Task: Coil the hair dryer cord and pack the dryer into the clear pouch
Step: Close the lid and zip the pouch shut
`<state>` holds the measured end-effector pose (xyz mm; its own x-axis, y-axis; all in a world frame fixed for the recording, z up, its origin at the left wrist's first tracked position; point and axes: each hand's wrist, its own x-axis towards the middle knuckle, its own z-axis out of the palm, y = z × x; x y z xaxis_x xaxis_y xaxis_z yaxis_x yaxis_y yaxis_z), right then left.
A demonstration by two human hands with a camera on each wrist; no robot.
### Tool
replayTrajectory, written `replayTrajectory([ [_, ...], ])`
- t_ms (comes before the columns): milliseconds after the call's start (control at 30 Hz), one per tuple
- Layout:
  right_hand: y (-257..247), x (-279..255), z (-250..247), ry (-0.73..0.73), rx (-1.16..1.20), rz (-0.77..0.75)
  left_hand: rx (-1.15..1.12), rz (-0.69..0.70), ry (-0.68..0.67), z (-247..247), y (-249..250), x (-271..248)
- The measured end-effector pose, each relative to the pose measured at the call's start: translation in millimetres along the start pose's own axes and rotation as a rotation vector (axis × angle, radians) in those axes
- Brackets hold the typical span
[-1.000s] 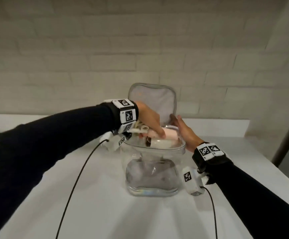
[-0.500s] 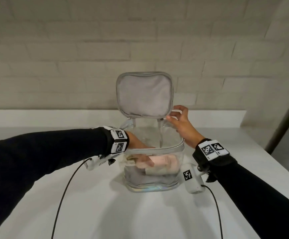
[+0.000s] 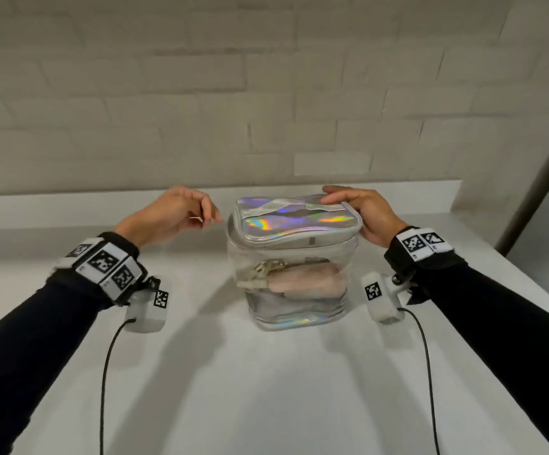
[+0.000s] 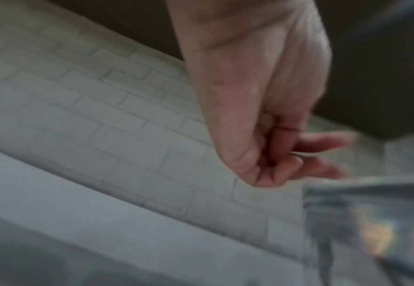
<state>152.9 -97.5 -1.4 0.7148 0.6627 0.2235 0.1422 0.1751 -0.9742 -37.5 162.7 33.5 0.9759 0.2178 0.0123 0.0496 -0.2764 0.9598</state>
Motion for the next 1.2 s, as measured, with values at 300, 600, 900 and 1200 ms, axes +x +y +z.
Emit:
replayTrajectory([
  [300, -35, -34, 38, -0.414, -1.265, -0.249, -0.286, -0.023, -0.034, 48, -30, 70],
  [600, -19, -17, 75, -0.406, -1.332, -0.185, 0.551, 0.135, 0.176, 37, -19, 81],
  [900, -12, -14, 79, -0.362, -1.256, -0.089, 1.139, 0.080, 0.179, 23, 13, 27],
  [1200, -15, -13, 82, -0.421, -1.343, -0.002, 0.573, 0.175, 0.586, 89, -29, -44],
])
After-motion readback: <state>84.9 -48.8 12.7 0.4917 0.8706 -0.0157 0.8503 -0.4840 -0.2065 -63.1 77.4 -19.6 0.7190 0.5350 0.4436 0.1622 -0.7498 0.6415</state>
